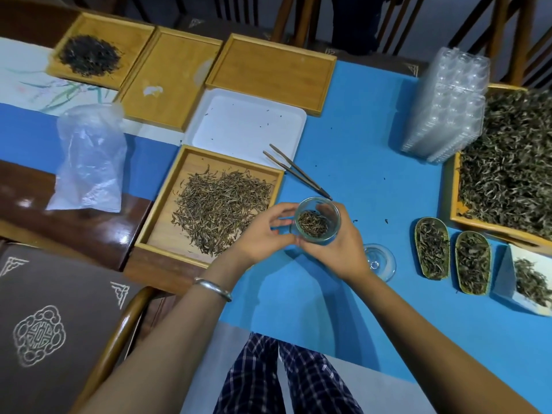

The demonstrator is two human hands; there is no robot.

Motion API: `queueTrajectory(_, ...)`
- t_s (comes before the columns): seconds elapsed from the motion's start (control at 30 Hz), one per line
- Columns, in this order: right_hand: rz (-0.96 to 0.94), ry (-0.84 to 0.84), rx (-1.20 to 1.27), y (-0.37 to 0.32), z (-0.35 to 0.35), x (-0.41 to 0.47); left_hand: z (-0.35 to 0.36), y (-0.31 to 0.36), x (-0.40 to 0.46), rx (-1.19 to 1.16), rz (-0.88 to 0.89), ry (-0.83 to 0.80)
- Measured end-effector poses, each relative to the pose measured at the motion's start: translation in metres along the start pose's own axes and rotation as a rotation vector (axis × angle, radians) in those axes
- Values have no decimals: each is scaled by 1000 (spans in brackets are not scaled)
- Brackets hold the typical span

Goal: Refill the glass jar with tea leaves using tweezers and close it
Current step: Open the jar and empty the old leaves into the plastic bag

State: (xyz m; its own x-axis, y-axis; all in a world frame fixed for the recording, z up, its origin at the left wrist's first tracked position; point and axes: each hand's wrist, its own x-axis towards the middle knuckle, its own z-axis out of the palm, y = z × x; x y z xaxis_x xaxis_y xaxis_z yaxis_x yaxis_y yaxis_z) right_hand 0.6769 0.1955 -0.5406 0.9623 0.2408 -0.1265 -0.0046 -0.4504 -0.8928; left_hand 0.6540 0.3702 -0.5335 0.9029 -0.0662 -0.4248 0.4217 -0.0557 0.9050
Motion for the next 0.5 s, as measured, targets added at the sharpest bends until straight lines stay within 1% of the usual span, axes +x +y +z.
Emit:
queueTrajectory(0.13, -66, -13, 1, -16, 6, 7, -16, 12, -7, -3, 87, 62)
queueTrajectory(0.3, -170, -82, 21, -57, 28, 27, -63, 27, -23, 23, 183, 199)
queueTrajectory(0.4, -242, -117, 23, -86, 48, 40, -106, 30, -35, 32, 203, 339)
queueTrajectory(0.5, -275, -152, 3, -114, 76, 53, -160, 28, -50, 37, 192, 566)
